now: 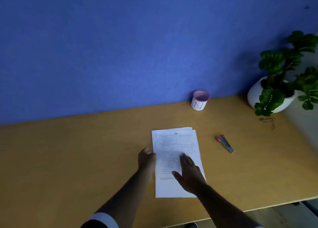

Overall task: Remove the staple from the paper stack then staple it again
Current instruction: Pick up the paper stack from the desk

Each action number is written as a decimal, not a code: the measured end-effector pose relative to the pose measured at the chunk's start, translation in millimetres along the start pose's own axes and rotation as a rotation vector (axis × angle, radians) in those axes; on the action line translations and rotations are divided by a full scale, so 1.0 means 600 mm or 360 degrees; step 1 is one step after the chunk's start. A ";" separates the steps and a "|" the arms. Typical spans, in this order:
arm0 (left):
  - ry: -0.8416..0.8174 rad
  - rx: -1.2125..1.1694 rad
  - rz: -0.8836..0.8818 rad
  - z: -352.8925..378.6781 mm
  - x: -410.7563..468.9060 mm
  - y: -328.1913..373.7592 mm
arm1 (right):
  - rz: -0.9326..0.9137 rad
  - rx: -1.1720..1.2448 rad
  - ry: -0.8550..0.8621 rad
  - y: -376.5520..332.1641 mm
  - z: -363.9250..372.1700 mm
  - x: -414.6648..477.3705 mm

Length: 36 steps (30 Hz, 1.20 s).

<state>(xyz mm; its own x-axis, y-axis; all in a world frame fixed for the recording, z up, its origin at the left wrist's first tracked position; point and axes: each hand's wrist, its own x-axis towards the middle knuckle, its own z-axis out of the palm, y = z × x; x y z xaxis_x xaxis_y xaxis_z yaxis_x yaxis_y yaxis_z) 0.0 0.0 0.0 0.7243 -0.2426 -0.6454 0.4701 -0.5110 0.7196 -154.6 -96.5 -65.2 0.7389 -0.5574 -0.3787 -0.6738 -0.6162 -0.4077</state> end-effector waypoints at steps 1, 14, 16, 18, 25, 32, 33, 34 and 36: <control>0.0003 -0.0018 -0.0021 0.004 0.004 0.005 | -0.0031 0.0012 0.0030 0.002 0.003 0.003; -0.0029 0.0051 -0.0102 0.015 0.061 -0.003 | 0.0028 -0.0022 0.0067 0.002 0.012 0.007; -0.0030 0.0106 -0.0089 0.017 0.058 -0.006 | 0.0050 -0.0010 0.0081 0.002 0.012 0.007; -0.0045 0.0155 -0.0039 0.016 0.055 -0.010 | 0.0069 0.0025 0.0071 -0.001 0.008 0.006; -0.0161 0.0136 0.0078 0.005 0.022 -0.004 | 0.0100 0.0415 0.0178 -0.041 -0.041 0.008; -0.0888 -0.0042 0.0156 0.011 -0.019 -0.006 | 0.0196 0.1058 0.0235 -0.106 -0.123 0.033; -0.0945 -0.0030 0.0177 0.011 -0.023 -0.006 | 0.0240 0.0997 0.0283 -0.107 -0.130 0.036; -0.0984 0.0000 0.0212 0.011 -0.027 -0.005 | 0.0266 0.0931 0.0365 -0.105 -0.135 0.040; -0.0994 0.0031 0.0288 0.007 -0.033 0.002 | 0.0248 0.0794 0.0522 -0.096 -0.144 0.042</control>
<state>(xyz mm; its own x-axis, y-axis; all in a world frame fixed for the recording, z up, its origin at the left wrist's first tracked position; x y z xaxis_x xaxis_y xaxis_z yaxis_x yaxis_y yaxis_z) -15.9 0.5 12.7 0.3589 -0.7572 -0.5457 0.3547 -0.4302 0.8301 -96.6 -123.3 20.3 0.5415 -0.8108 -0.2224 -0.6372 -0.2232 -0.7377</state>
